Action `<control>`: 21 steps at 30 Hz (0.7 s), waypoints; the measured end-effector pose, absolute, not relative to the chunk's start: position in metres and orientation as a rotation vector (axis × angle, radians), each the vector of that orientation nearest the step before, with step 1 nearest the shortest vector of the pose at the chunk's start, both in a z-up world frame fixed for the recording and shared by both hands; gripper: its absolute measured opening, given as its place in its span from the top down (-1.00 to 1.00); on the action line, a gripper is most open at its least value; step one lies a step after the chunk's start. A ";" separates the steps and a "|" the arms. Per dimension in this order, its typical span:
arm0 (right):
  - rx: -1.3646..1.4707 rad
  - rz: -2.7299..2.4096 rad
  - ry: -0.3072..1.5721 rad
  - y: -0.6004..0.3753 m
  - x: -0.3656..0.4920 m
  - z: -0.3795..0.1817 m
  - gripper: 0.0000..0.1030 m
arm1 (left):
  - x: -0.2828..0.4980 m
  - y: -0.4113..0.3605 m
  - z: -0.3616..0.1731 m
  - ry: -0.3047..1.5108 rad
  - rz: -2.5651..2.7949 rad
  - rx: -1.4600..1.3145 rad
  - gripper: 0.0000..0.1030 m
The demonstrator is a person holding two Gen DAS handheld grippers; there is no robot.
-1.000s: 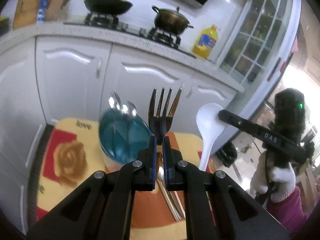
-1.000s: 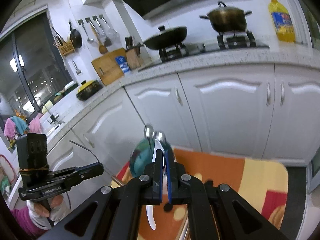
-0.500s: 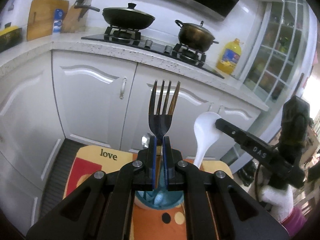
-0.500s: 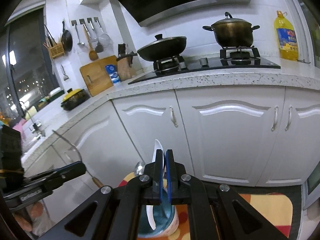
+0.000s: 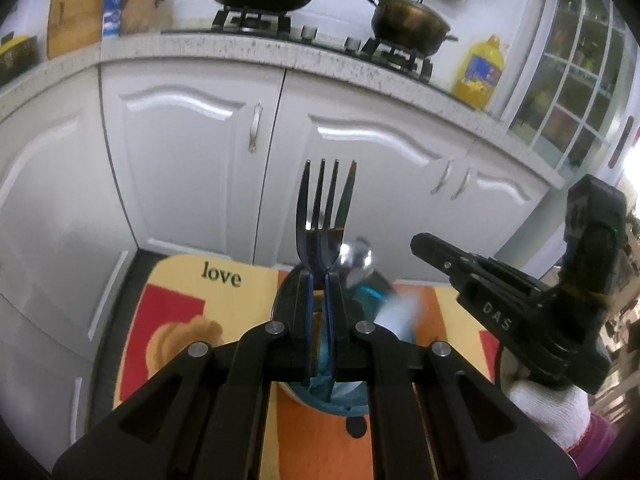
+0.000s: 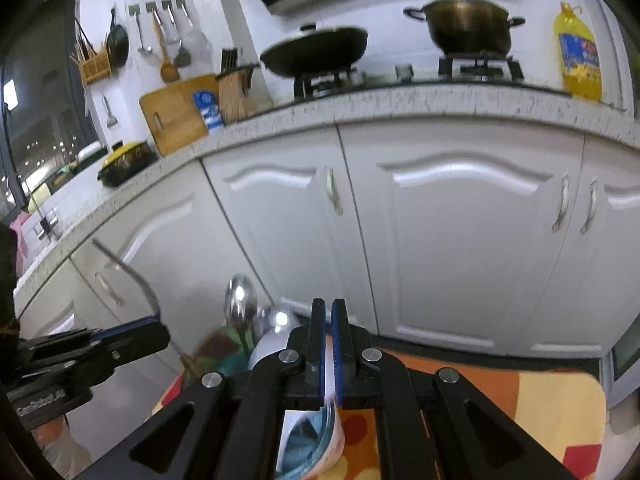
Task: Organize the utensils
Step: 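Lift the fork and ceramic spoon and carry them toward the holder, then lower both tools over the holder and open them to drop the utensils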
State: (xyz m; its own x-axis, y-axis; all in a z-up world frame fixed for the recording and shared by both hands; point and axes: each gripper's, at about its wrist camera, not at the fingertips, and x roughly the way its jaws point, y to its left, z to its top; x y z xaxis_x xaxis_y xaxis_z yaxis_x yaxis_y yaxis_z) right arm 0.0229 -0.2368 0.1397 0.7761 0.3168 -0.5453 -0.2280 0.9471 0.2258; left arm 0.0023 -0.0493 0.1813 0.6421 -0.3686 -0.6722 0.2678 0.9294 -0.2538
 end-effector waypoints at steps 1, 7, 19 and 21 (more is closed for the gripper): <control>0.144 0.298 0.626 -0.237 0.022 0.136 0.95 | 0.003 -0.050 0.177 0.803 -0.359 -0.133 0.92; 0.174 0.309 0.643 -0.245 0.019 0.135 0.95 | 0.000 -0.050 0.171 0.814 -0.350 -0.136 0.92; 0.239 0.337 0.712 -0.260 -0.008 0.129 0.42 | -0.014 -0.044 0.176 0.831 -0.359 -0.185 0.62; 0.233 0.338 0.717 -0.260 -0.014 0.128 0.42 | -0.018 -0.045 0.177 0.827 -0.358 -0.174 0.58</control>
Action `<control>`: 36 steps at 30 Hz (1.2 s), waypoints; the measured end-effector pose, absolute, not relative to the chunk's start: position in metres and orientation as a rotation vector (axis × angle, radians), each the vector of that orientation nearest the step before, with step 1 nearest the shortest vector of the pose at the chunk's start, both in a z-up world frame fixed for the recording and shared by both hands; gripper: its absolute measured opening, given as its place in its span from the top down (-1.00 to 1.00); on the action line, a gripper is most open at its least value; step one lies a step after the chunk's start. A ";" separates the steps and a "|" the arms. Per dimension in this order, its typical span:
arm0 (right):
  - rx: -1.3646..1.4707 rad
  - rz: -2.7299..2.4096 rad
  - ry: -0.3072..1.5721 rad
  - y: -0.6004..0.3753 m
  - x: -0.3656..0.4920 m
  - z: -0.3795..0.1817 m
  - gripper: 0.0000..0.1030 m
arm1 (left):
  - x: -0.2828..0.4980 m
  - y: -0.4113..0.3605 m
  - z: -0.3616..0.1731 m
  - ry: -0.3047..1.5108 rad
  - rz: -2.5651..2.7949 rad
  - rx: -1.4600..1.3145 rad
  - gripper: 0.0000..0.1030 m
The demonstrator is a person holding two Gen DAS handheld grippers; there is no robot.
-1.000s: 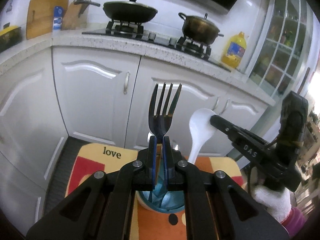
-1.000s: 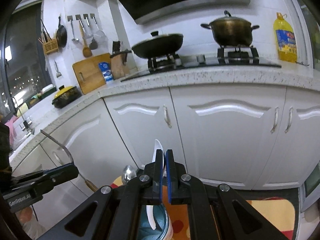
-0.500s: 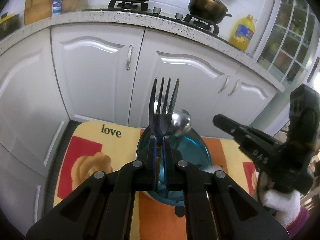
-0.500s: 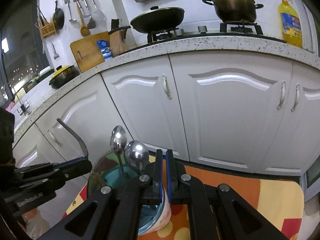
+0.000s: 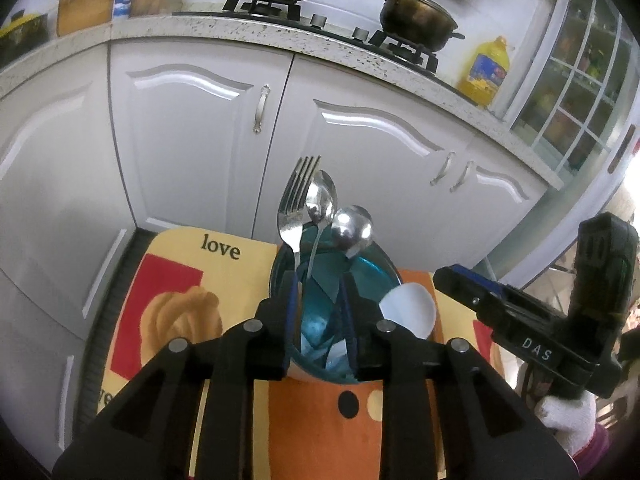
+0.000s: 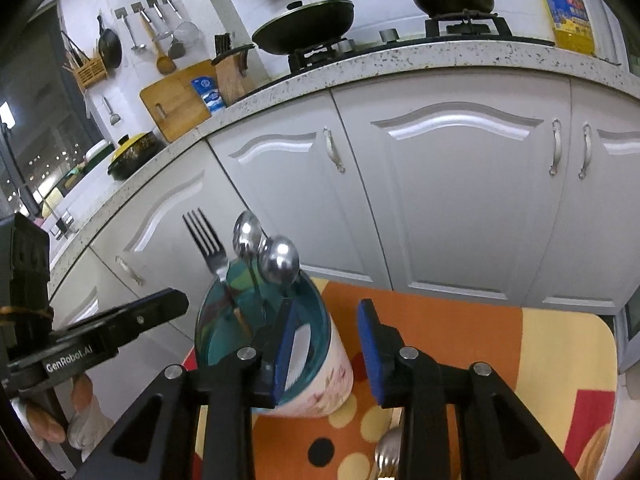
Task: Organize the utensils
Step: 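Lower both tools over the holder and open them to drop the utensils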
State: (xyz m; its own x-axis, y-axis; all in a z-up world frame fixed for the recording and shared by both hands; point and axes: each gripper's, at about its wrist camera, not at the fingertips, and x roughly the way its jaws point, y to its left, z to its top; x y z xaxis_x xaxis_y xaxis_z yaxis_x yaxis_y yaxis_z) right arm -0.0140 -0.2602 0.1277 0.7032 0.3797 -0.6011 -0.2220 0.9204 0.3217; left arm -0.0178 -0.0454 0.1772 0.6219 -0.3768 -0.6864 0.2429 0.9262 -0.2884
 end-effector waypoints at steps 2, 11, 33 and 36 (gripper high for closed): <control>0.230 0.336 0.724 -0.260 -0.018 0.127 0.42 | -0.023 -0.047 0.178 0.817 -0.355 -0.161 0.44; 0.190 0.329 0.736 -0.249 -0.035 0.129 0.41 | -0.040 -0.051 0.181 0.791 -0.326 -0.124 0.28; 0.178 0.309 0.737 -0.252 -0.070 0.133 0.32 | -0.074 -0.064 0.183 0.771 -0.299 -0.076 0.27; 0.181 0.306 0.739 -0.253 -0.074 0.133 0.31 | -0.078 -0.067 0.183 0.769 -0.299 -0.070 0.27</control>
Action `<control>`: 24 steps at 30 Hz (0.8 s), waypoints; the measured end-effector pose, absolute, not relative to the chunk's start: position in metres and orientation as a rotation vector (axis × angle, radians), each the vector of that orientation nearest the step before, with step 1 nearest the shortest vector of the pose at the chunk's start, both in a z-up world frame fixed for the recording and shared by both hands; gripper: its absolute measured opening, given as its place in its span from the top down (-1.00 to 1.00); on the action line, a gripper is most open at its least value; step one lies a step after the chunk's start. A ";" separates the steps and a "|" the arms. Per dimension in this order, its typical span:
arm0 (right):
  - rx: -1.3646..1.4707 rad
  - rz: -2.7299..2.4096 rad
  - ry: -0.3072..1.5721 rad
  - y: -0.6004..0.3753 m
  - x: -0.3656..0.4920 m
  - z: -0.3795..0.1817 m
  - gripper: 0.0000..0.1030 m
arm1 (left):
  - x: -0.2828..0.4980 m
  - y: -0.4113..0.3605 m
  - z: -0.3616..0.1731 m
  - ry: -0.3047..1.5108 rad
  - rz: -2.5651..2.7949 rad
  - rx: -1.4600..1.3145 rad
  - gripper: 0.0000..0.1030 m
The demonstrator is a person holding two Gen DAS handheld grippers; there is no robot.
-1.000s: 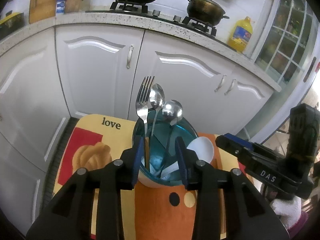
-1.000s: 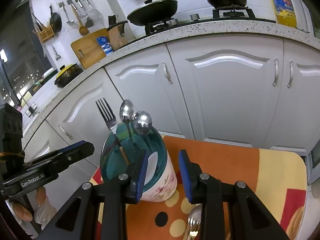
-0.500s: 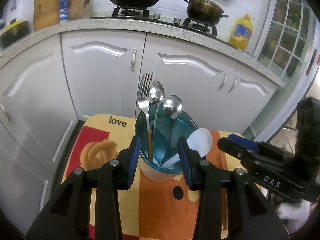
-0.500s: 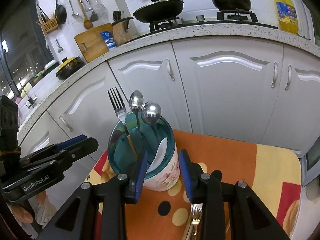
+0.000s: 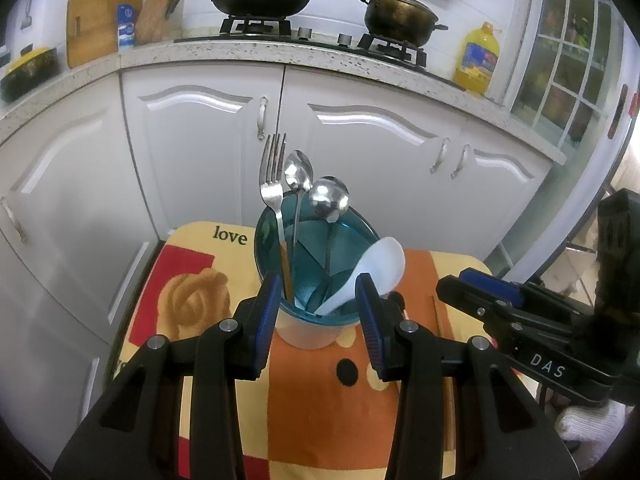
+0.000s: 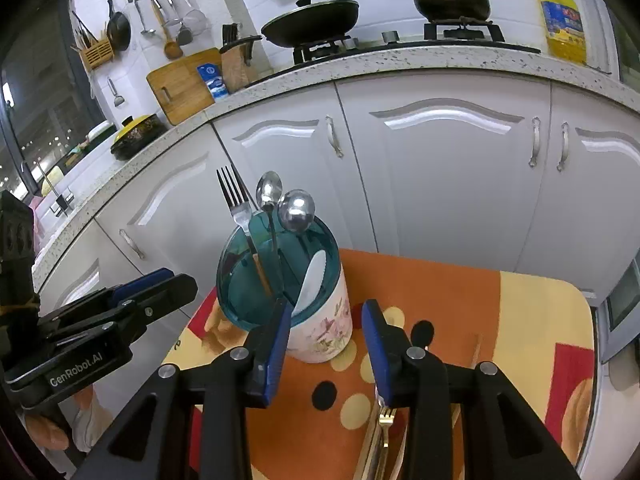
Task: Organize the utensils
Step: 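Lower both tools over the holder and open them to drop the utensils, then pull both tools back from the holder toward the rug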
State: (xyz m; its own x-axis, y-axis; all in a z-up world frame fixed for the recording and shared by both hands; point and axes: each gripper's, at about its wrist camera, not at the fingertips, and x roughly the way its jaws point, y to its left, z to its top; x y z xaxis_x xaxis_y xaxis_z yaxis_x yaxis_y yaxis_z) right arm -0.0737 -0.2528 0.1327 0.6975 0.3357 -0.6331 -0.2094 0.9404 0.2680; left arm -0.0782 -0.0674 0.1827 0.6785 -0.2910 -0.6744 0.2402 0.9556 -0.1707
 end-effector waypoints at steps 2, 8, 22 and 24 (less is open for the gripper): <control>0.181 0.305 0.741 -0.254 -0.077 0.132 0.31 | -0.082 -0.070 0.182 0.770 -0.300 -0.066 0.27; 0.175 0.296 0.750 -0.258 -0.085 0.128 0.31 | -0.090 -0.075 0.178 0.780 -0.314 -0.066 0.27; 0.203 0.226 0.835 -0.304 -0.112 0.086 0.29 | -0.110 -0.081 0.148 0.855 -0.389 -0.091 0.27; 0.215 0.213 0.868 -0.312 -0.114 0.070 0.29 | -0.112 -0.084 0.137 0.882 -0.401 -0.092 0.27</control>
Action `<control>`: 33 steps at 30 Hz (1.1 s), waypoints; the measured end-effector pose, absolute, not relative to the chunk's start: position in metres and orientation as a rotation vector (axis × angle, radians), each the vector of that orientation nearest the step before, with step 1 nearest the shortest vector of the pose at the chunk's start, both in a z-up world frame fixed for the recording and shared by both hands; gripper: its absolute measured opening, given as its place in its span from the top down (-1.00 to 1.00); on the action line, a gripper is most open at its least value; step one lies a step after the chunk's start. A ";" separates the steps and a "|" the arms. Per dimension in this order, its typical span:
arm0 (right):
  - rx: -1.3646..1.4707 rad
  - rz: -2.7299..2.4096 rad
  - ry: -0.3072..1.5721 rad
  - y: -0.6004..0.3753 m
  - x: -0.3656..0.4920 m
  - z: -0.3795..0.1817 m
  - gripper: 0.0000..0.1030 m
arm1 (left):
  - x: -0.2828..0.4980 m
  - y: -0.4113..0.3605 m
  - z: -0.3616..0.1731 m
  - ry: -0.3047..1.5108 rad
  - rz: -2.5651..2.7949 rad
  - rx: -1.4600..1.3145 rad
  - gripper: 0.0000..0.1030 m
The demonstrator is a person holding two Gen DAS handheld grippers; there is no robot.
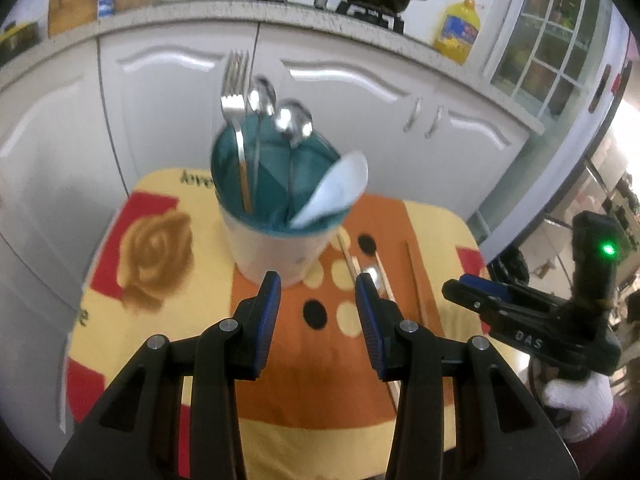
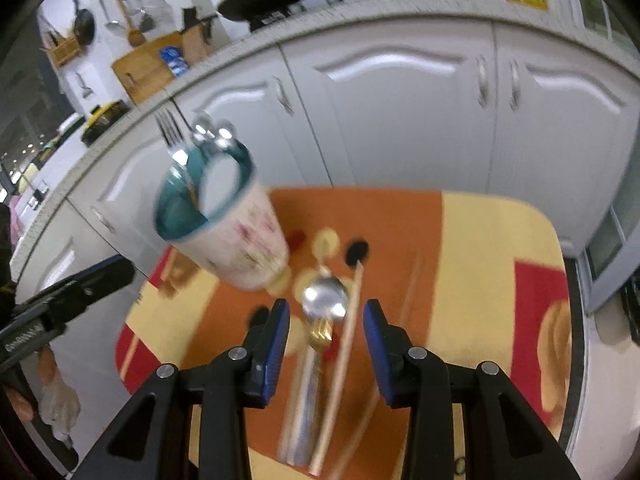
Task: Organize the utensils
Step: 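Pull both tools back from the holder toward the rug, then grasp the metal spoon with the right tool while the left grasps a wooden chopstick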
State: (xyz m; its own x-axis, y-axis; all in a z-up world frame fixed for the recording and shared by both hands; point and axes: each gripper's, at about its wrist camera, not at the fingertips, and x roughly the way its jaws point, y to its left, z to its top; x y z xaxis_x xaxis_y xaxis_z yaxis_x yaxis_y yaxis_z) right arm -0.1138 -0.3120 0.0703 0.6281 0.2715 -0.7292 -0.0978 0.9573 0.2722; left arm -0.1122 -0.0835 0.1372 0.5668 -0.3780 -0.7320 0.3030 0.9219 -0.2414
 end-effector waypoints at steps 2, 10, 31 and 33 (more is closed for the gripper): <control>0.233 0.215 0.899 -0.317 -0.114 0.056 0.29 | -0.114 -0.087 0.126 0.913 -0.409 -0.091 0.27; 0.220 0.253 0.993 -0.307 -0.103 0.019 0.43 | -0.119 -0.102 0.094 0.999 -0.431 -0.060 0.27; 0.163 0.124 1.029 -0.311 -0.100 -0.005 0.45 | -0.109 -0.141 0.064 1.092 -0.496 -0.054 0.27; 0.220 0.132 1.030 -0.320 -0.102 -0.005 0.45 | -0.104 -0.148 0.057 1.108 -0.502 -0.055 0.27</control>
